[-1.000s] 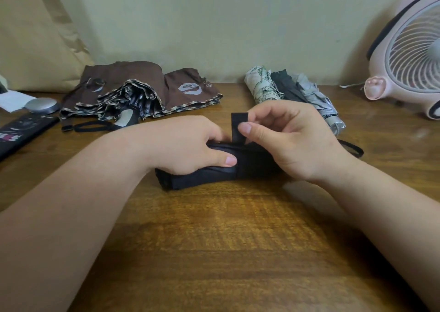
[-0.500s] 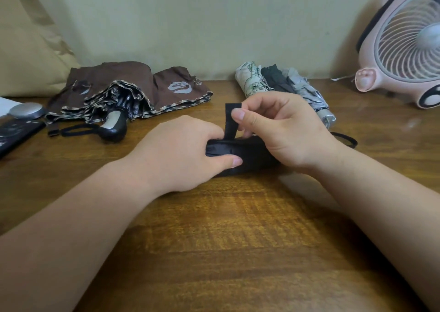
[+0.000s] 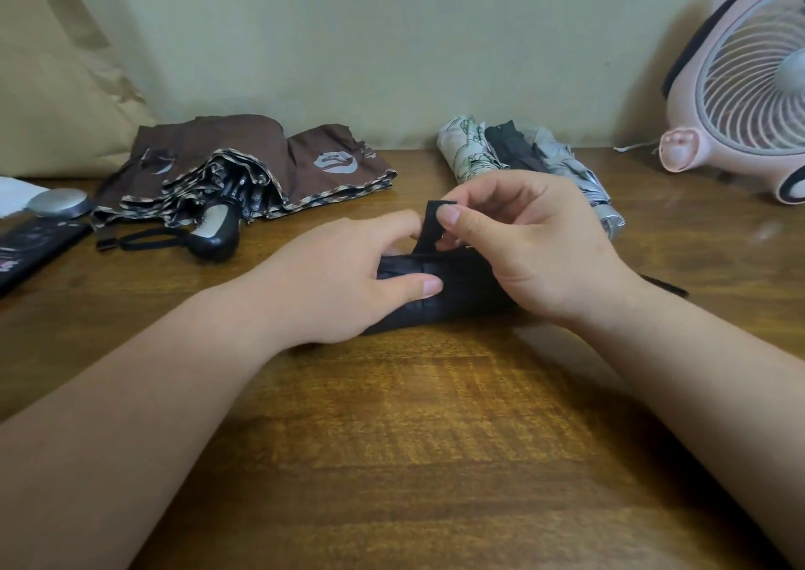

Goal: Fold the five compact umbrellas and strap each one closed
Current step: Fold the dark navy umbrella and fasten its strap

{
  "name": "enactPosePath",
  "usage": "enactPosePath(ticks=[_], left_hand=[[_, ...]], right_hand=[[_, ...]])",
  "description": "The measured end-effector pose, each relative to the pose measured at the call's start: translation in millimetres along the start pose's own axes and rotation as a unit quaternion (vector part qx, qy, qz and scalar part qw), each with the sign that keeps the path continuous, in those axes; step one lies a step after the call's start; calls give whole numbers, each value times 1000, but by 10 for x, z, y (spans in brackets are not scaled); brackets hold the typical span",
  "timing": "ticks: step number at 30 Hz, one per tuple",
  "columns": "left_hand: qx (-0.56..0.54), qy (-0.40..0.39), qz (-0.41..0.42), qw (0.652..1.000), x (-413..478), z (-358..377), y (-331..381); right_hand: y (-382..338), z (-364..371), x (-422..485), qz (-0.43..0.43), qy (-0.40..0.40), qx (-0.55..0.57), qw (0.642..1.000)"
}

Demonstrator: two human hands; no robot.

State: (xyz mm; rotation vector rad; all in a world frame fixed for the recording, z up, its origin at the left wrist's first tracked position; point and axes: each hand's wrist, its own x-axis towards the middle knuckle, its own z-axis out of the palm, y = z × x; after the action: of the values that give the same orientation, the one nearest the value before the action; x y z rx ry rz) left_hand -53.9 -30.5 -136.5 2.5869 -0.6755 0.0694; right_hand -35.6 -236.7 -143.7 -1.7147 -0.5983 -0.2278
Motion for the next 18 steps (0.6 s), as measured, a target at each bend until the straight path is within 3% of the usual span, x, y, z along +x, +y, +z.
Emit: enactPosePath(ticks=[7, 11, 18], left_hand=[[-57, 46, 31, 997, 86, 37, -84], [-54, 85, 78, 992, 63, 50, -129], [-86, 98, 70, 989, 67, 37, -155]], right_hand=[[61, -130, -18, -24, -79, -67, 994], [93, -158, 2, -30, -83, -86, 992], [119, -167, 3, -61, -82, -109, 989]])
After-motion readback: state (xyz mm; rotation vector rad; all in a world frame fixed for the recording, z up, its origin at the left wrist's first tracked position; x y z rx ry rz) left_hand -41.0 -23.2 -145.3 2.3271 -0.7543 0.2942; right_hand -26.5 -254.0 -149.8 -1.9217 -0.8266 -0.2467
